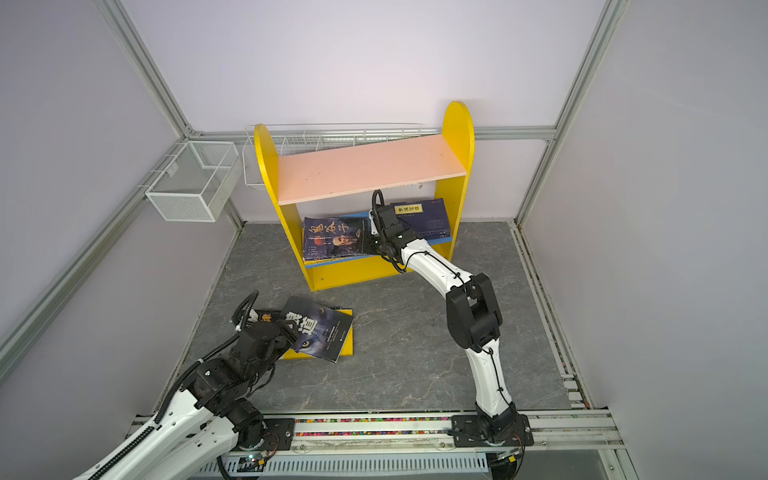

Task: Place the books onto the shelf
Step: 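Lower the purple book flat and push it square with the right gripper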

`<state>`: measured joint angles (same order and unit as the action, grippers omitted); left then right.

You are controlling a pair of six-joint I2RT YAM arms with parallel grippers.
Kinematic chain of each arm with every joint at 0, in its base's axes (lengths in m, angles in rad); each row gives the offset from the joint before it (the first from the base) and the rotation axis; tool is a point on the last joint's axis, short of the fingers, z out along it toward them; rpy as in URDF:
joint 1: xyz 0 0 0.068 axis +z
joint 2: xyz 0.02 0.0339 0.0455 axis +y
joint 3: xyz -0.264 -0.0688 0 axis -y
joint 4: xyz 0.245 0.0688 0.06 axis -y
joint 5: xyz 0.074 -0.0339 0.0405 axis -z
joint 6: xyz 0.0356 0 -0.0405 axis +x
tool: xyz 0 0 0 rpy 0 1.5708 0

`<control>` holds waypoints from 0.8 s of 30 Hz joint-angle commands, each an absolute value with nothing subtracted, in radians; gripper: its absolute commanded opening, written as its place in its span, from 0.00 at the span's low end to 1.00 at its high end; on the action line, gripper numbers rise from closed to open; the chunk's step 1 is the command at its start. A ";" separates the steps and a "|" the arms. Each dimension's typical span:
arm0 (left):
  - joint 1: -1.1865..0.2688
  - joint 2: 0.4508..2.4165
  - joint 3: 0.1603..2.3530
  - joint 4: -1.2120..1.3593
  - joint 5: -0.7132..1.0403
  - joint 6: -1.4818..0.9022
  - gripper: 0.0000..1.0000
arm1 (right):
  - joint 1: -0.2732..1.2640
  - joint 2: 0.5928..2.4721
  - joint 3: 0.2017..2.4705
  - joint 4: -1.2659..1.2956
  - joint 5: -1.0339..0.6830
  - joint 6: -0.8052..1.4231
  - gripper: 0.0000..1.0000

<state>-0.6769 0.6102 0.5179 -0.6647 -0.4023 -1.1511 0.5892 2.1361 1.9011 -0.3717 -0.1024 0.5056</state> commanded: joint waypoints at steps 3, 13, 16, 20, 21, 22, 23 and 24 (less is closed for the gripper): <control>-0.680 0.615 0.511 -0.687 -0.403 -1.164 0.66 | 0.593 2.166 1.977 -0.394 -0.105 0.376 0.54; -0.680 0.622 0.514 -0.686 -0.404 -1.164 0.66 | 0.593 2.049 1.864 -0.320 -0.105 0.338 0.70; -0.680 0.623 0.514 -0.687 -0.402 -1.163 0.66 | 0.592 1.981 1.771 -0.274 -0.123 0.322 0.71; -0.680 0.624 0.513 -0.683 -0.399 -1.162 0.66 | 0.594 1.936 1.700 -0.291 -0.120 0.288 0.71; -0.680 0.623 0.512 -0.681 -0.399 -1.161 0.66 | 0.593 1.930 1.689 -0.298 -0.116 0.279 0.70; -0.679 0.624 0.512 -0.681 -0.398 -1.160 0.66 | 0.593 1.927 1.680 -0.307 -0.111 0.270 0.70; -0.680 0.624 0.513 -0.680 -0.397 -1.161 0.66 | 0.594 1.926 1.676 -0.320 -0.110 0.261 0.69; -0.680 0.624 0.512 -0.678 -0.396 -1.161 0.66 | 0.594 1.925 1.675 -0.331 -0.108 0.254 0.67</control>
